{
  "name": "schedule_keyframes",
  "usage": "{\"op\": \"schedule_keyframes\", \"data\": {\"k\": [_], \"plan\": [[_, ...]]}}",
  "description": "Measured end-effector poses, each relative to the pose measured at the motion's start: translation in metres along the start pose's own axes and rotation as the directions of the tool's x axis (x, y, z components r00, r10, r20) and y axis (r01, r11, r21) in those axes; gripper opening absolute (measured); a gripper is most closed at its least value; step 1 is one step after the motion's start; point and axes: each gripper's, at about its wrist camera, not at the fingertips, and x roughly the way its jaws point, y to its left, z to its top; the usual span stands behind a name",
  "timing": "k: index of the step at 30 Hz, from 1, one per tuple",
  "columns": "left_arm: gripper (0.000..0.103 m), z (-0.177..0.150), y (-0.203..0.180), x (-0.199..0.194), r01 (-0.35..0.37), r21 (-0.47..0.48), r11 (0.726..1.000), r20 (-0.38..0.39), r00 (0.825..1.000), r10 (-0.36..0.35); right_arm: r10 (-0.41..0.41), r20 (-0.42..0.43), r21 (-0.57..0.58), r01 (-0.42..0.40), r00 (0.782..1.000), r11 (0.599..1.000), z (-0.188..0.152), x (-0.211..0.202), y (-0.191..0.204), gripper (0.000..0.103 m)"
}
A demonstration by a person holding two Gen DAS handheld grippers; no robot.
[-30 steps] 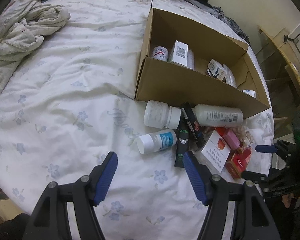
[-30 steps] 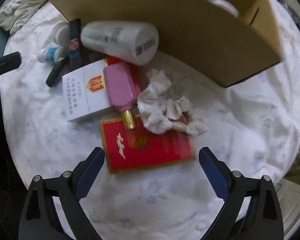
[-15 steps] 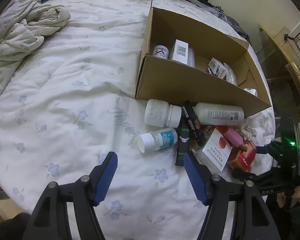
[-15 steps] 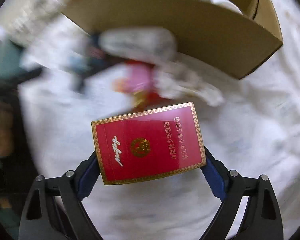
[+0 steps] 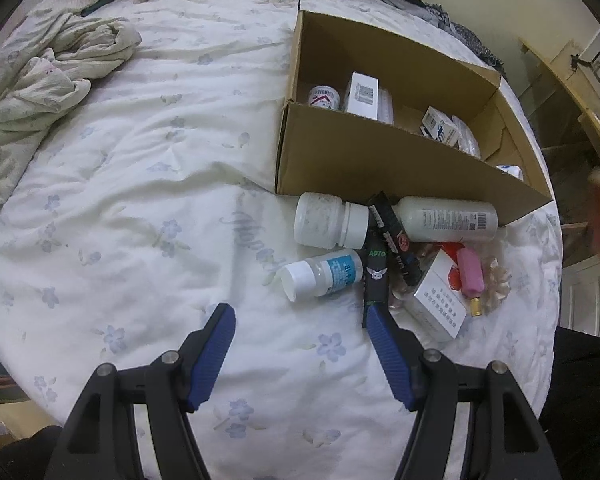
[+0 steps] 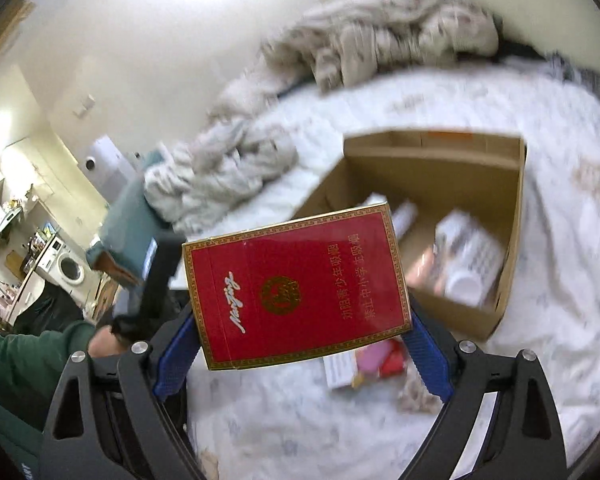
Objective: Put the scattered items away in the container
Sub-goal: 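Lift the red cigarette pack with the right tool toward the box, then grasp the white cigarette pack with the left tool while the right holds the red pack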
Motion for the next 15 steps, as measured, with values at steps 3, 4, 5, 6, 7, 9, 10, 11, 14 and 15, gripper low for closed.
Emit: {"op": "schedule_keyframes", "data": {"k": [3,4,5,6,7,9,10,11,14,15], "plan": [[0.069,-0.001,-0.004,-0.002,0.011,0.015,1.000,0.007,1.000,-0.011,-0.008,0.029,0.018,0.007,1.000,1.000,0.002,-0.005,0.002,0.093],[0.069,-0.001,-0.006,-0.002,0.016,0.024,1.000,0.008,1.000,-0.016,-0.019,0.041,0.026,0.018,0.999,0.999,0.003,-0.008,0.000,0.093],[0.069,-0.002,-0.008,-0.002,0.021,0.032,0.999,0.008,1.000,-0.021,-0.027,0.055,0.038,0.025,0.998,0.999,0.004,-0.012,-0.001,0.093],[0.069,-0.002,-0.010,-0.002,0.026,0.040,0.999,0.009,1.000,-0.026,-0.033,0.073,0.057,0.028,0.997,0.998,0.004,-0.018,-0.002,0.093],[0.069,-0.003,-0.012,-0.003,0.031,0.049,0.998,0.009,0.999,-0.032,-0.036,0.088,0.079,0.029,0.996,0.996,0.005,-0.023,-0.004,0.093],[0.069,-0.004,-0.016,-0.003,0.041,0.065,0.997,0.010,0.999,-0.042,-0.037,0.102,0.130,0.023,0.994,0.991,0.007,-0.028,-0.010,0.093],[0.069,-0.005,-0.021,-0.003,0.055,0.087,0.995,0.002,0.998,-0.056,-0.042,0.100,0.155,0.027,0.994,0.987,0.008,-0.030,-0.015,0.093],[0.069,-0.007,-0.028,-0.002,0.075,0.114,0.991,-0.011,0.997,-0.074,-0.046,0.097,0.178,0.028,0.994,0.984,0.008,-0.033,-0.020,0.093],[0.069,-0.009,-0.046,0.005,0.103,0.182,0.978,-0.040,0.994,-0.097,-0.042,0.083,0.225,0.023,0.996,0.974,0.007,-0.041,-0.032,0.093],[0.069,-0.009,-0.051,0.009,0.103,0.200,0.974,-0.045,0.994,-0.096,-0.039,0.079,0.237,0.020,0.996,0.971,0.007,-0.040,-0.035,0.093]]}}
